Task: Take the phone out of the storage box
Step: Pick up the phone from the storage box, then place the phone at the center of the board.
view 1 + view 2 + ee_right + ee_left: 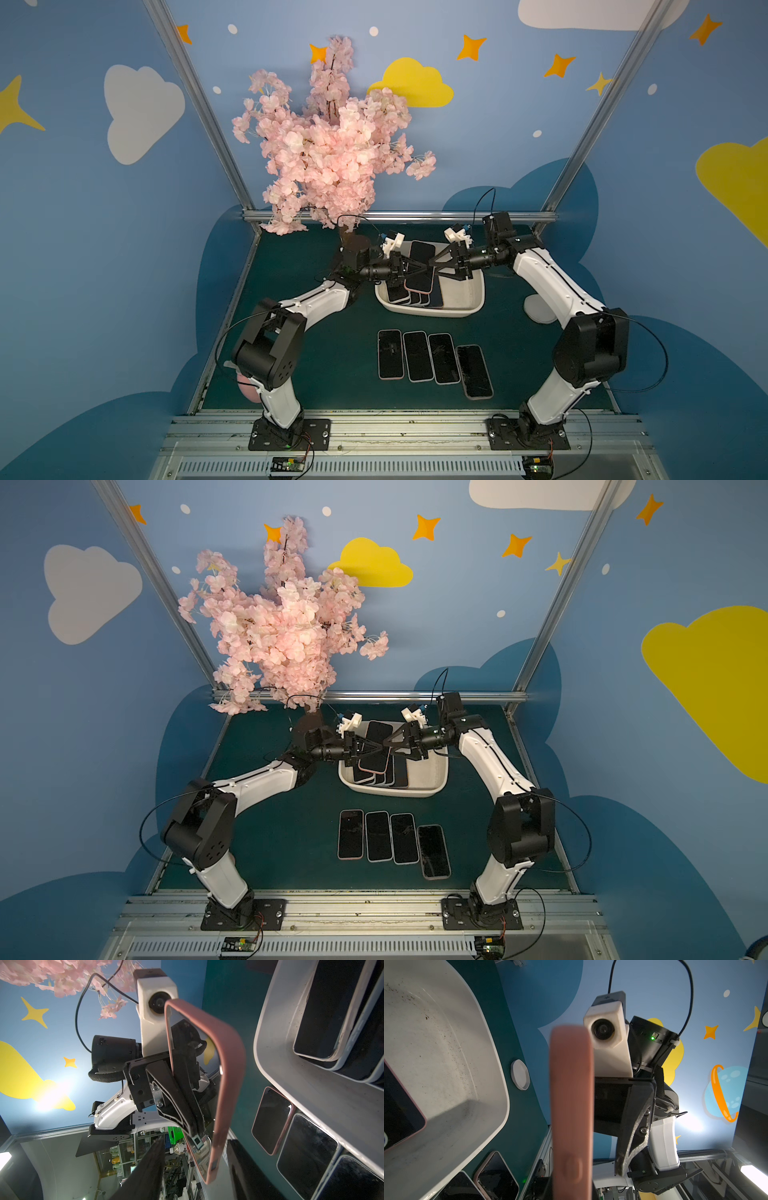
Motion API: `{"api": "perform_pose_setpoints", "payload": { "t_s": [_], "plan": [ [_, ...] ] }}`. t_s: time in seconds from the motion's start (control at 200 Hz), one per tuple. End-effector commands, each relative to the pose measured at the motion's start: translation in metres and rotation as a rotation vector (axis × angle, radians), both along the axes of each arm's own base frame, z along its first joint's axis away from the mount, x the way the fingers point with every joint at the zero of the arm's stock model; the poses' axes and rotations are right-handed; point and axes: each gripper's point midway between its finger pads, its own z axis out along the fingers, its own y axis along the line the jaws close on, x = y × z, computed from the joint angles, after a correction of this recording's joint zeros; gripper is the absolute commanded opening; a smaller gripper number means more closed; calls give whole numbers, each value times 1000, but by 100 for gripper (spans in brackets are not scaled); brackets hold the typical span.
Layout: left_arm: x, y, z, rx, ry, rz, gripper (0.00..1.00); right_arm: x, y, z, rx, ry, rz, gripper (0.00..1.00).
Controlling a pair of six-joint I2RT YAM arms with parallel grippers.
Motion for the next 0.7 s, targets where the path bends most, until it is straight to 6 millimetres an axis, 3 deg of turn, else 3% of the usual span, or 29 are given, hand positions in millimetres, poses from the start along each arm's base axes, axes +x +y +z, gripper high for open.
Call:
{"api": "perform_pose_setpoints", "payload": {
  "t_s": [0.0, 0.185, 0.37, 0.556, 0.696],
  "plan": [
    [-3, 5, 5, -11, -12, -15, 7, -1, -5, 14, 5, -48, -21, 54],
    [-17, 19, -4, 45, -4, -17, 7, 2, -13, 12, -15, -51, -54, 54],
    [-55, 53, -23, 219, -25, 4, 7, 3, -23, 9, -28, -49, -82, 55],
    [-96, 92, -56, 381, -4, 70, 7, 1, -26, 5, -30, -42, -83, 55],
    [-116, 121, -87, 530, 31, 148, 7, 0, -26, 4, -30, -45, -79, 55]
  ]
}}
